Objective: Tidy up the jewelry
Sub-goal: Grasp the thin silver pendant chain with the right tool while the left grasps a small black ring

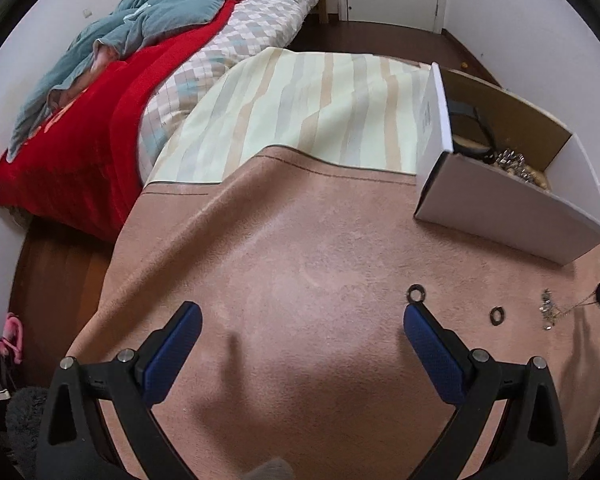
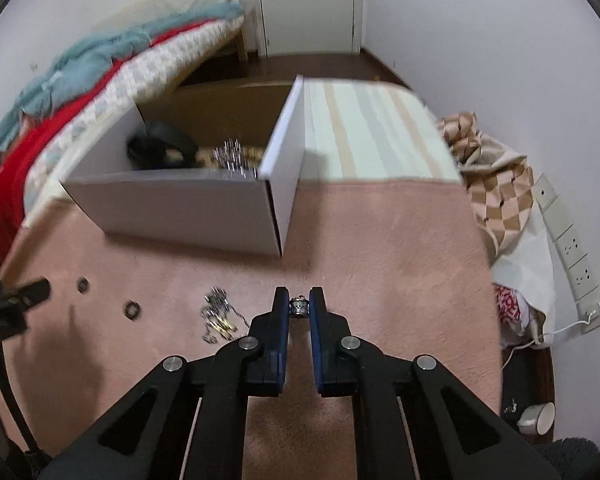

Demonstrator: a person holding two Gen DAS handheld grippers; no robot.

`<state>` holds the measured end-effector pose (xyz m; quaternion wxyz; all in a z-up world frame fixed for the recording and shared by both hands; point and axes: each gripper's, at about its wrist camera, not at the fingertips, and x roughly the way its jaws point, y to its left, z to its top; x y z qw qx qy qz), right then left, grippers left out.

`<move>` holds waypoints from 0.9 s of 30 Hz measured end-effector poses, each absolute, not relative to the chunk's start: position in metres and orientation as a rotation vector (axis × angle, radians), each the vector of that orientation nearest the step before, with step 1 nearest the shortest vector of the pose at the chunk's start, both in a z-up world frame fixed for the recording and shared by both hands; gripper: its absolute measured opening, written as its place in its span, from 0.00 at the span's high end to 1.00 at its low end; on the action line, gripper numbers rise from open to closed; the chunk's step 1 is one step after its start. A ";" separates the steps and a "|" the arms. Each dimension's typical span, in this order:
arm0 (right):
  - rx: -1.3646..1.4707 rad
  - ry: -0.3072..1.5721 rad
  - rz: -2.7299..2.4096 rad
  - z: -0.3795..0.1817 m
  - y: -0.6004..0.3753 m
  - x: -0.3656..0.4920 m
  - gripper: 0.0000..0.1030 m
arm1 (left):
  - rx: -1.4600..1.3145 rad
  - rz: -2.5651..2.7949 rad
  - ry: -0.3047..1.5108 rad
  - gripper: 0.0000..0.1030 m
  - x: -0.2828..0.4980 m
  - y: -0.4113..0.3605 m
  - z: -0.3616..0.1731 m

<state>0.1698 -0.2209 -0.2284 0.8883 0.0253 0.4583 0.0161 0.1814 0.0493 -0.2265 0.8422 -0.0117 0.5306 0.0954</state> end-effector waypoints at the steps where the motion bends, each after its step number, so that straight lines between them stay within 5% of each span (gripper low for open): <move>1: 0.068 0.931 0.036 -0.219 -0.224 0.167 0.90 | -0.034 0.196 1.111 0.00 0.180 0.051 -0.223; 14: 0.129 0.864 0.068 -0.173 -0.241 0.146 0.90 | -0.025 0.073 1.122 0.07 0.191 0.025 -0.227; 24: 0.134 0.908 0.042 -0.191 -0.241 0.147 0.90 | -0.017 0.022 1.179 0.38 0.205 0.008 -0.251; 26: 0.134 0.910 0.040 -0.191 -0.241 0.148 0.90 | -0.009 0.012 1.162 0.59 0.207 0.006 -0.248; 27: 0.133 0.911 0.040 -0.192 -0.240 0.147 0.90 | -0.004 0.007 1.159 0.76 0.208 0.005 -0.247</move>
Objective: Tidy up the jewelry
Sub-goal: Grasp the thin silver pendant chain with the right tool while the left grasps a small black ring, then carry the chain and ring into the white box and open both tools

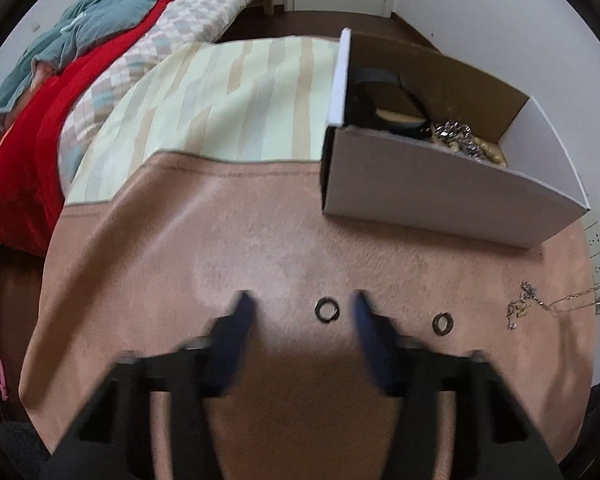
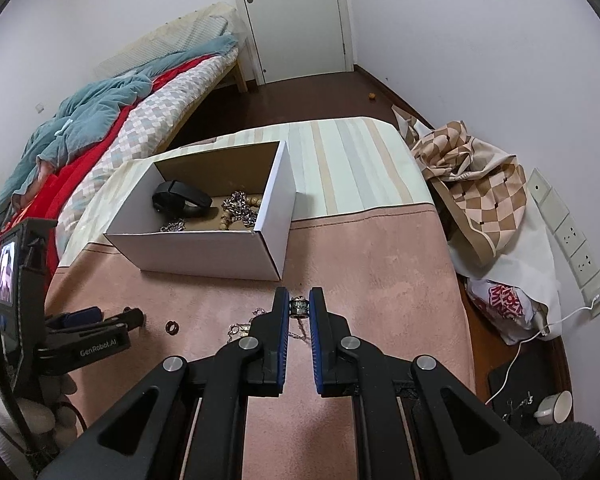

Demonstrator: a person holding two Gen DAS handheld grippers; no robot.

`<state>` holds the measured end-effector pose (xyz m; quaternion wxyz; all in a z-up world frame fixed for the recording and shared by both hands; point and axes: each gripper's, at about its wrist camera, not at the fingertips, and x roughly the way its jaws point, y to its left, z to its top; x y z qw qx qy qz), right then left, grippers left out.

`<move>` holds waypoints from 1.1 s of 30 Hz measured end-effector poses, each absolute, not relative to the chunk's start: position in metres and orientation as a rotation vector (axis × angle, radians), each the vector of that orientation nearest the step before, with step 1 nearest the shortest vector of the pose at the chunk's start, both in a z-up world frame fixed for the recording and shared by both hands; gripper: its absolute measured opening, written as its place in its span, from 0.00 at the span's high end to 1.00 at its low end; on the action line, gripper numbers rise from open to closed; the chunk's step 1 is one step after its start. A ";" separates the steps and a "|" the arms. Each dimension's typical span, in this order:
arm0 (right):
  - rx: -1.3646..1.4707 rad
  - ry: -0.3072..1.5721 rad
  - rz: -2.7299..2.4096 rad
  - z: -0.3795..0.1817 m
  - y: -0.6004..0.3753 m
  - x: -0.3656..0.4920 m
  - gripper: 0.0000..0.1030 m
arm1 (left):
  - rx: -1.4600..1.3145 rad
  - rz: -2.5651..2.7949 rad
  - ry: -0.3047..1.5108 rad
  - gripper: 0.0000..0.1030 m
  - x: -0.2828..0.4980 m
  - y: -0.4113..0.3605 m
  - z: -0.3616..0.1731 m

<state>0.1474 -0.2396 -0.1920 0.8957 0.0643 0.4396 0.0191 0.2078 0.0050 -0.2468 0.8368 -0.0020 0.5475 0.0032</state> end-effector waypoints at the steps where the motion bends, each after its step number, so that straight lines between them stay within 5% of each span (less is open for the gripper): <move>1: 0.134 0.911 0.040 -0.192 -0.239 0.148 0.90 | 0.002 0.000 1.161 0.90 0.209 0.004 -0.246; 12: 0.159 0.833 0.085 -0.154 -0.234 0.153 0.90 | -0.037 -0.017 1.153 0.90 0.200 0.009 -0.230; 26: 0.192 0.703 0.240 -0.047 -0.229 0.177 0.90 | -0.078 -0.151 0.998 0.91 0.219 -0.003 -0.115; 33: 0.145 0.668 0.288 -0.017 -0.211 0.210 0.90 | -0.117 -0.201 1.014 0.90 0.261 -0.006 -0.102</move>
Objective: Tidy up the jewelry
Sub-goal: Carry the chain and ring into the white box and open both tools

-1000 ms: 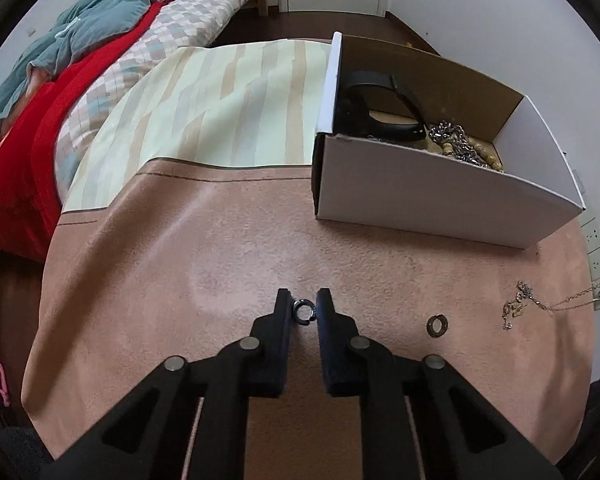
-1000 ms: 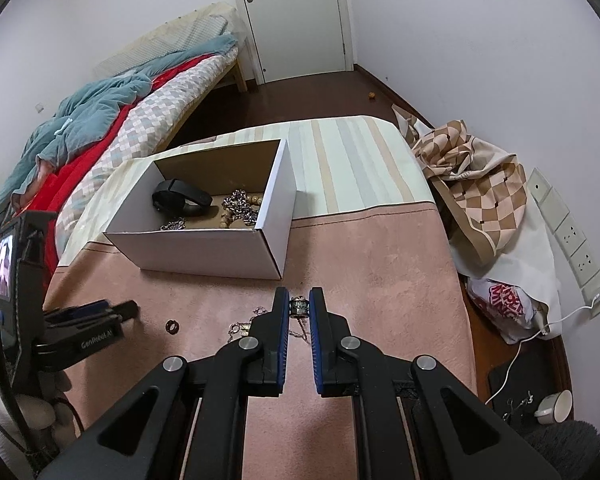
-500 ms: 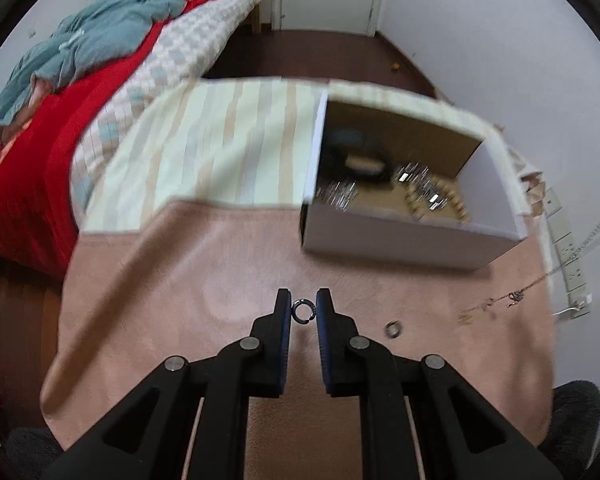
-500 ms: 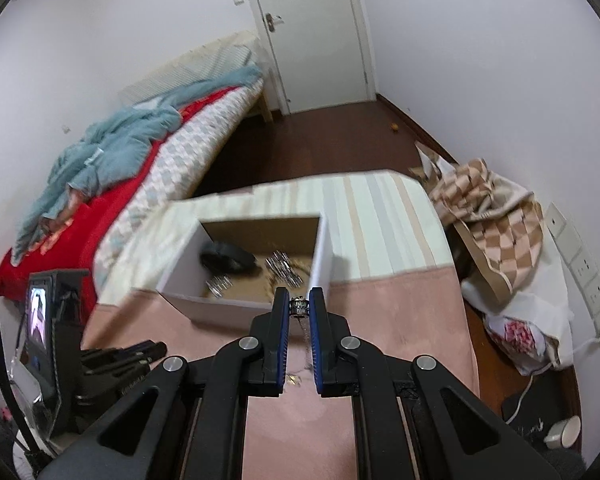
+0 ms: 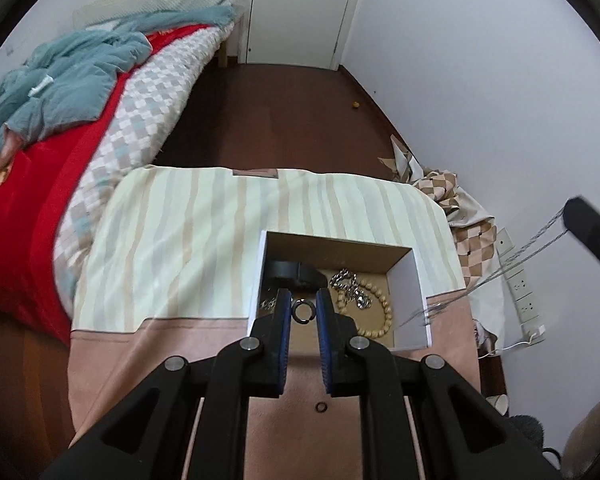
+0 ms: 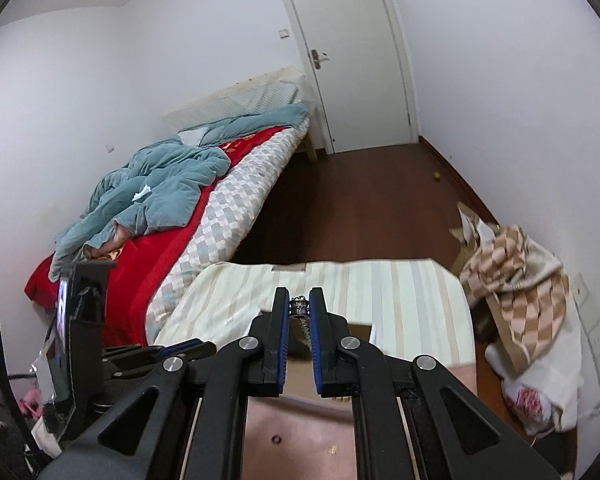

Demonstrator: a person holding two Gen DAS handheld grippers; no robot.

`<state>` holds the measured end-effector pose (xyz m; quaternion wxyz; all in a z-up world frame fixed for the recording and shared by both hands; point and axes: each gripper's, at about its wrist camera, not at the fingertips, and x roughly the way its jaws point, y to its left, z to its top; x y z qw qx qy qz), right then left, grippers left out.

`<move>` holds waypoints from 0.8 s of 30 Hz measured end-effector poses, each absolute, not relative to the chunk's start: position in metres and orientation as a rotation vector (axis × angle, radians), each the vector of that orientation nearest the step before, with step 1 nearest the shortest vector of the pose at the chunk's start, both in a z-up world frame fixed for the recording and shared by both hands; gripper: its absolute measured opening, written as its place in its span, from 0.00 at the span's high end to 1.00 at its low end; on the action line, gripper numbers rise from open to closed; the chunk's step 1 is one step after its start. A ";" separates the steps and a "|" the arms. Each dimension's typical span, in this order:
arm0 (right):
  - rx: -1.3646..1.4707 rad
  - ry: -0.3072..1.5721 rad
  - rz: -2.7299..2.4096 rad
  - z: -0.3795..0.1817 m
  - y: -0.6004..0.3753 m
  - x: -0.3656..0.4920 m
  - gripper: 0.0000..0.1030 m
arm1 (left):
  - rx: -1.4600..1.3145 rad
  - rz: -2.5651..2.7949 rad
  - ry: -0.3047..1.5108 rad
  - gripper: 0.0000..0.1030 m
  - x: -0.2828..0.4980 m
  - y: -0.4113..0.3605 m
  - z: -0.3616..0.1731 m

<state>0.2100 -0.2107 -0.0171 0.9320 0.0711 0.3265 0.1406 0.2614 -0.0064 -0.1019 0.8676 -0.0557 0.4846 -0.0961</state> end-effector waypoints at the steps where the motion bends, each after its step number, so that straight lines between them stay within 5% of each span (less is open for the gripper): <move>1: 0.136 0.682 0.292 -0.020 -0.207 0.217 0.90 | -0.124 -0.204 1.028 0.90 0.267 -0.006 -0.106; 20: 0.111 1.063 0.327 -0.162 -0.199 0.306 0.90 | -0.326 -0.291 1.355 0.88 0.331 -0.011 -0.195; 21: 0.105 1.069 0.323 -0.163 -0.199 0.307 0.89 | -0.332 -0.284 1.356 0.84 0.332 -0.010 -0.195; 24: 0.096 1.081 0.310 -0.163 -0.201 0.309 0.89 | -0.335 -0.273 1.340 0.48 0.332 -0.006 -0.191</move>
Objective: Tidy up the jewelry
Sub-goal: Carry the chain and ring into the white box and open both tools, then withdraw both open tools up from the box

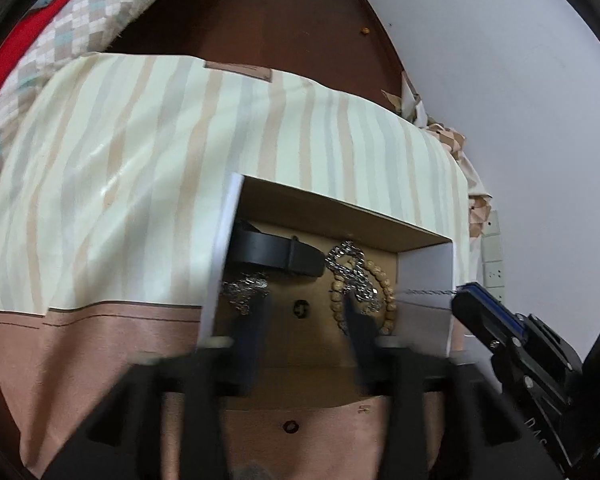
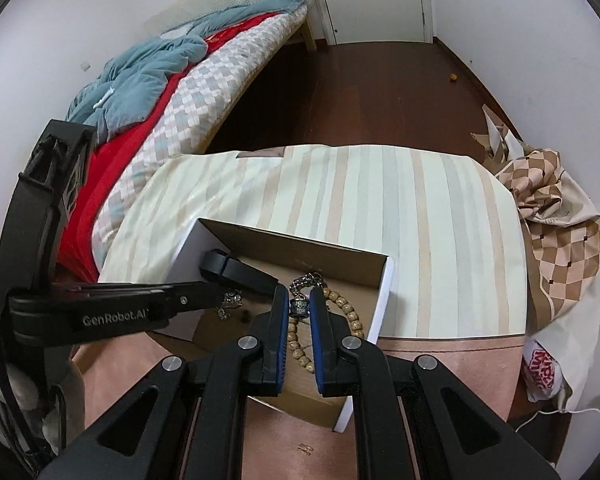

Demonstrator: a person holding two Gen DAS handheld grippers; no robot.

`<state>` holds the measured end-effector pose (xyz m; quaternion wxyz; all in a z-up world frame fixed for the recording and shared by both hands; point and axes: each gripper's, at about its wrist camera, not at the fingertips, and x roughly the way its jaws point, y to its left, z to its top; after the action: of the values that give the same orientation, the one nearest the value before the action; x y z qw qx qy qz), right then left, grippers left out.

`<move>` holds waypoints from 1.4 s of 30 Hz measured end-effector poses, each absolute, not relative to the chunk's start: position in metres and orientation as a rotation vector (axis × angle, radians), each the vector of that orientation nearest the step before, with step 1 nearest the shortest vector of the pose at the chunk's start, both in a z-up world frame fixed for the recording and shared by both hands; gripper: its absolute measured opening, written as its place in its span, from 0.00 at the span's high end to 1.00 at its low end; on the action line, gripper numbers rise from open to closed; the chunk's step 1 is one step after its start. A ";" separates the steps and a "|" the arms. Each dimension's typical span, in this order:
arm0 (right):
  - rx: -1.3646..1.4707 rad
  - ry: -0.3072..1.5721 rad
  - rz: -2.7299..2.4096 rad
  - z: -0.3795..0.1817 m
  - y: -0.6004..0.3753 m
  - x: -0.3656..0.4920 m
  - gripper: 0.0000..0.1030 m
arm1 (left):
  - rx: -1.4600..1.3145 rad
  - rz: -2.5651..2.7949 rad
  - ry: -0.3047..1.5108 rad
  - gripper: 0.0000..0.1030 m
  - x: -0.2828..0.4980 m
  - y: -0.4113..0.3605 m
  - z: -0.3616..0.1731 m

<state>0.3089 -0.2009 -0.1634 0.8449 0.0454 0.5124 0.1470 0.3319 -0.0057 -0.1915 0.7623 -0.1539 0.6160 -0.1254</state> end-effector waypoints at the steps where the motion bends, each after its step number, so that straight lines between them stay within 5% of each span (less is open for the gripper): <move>1: 0.095 1.082 0.306 -0.162 -0.201 0.309 0.89 | -0.333 -0.269 1.329 0.44 0.330 -0.004 -0.188; 6: 0.091 1.076 0.267 -0.152 -0.209 0.305 0.89 | -0.266 -0.234 1.269 0.38 0.323 -0.003 -0.171; 8: 0.085 1.080 0.247 -0.150 -0.210 0.303 0.80 | -0.228 -0.205 1.243 0.31 0.320 -0.003 -0.166; 10: 0.072 1.086 0.217 -0.148 -0.211 0.300 0.56 | -0.183 -0.164 1.199 0.29 0.313 -0.001 -0.158; 14: 0.030 1.095 0.150 -0.148 -0.211 0.292 0.40 | -0.075 -0.051 1.117 0.06 0.298 0.005 -0.149; 18: 0.028 1.130 0.093 -0.156 -0.212 0.283 0.04 | 0.033 0.039 1.053 0.02 0.283 0.009 -0.152; 28: 0.043 1.149 0.055 -0.160 -0.207 0.258 0.00 | 0.058 0.091 0.993 0.00 0.255 0.019 -0.145; 42: 0.000 1.001 0.005 -0.094 -0.205 0.209 0.00 | 0.077 0.113 0.876 0.00 0.193 0.017 -0.087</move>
<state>0.2086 -0.2053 -0.0944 0.8774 0.0002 0.4798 0.0023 0.1933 0.0165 -0.0866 0.9034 0.0372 0.4236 0.0546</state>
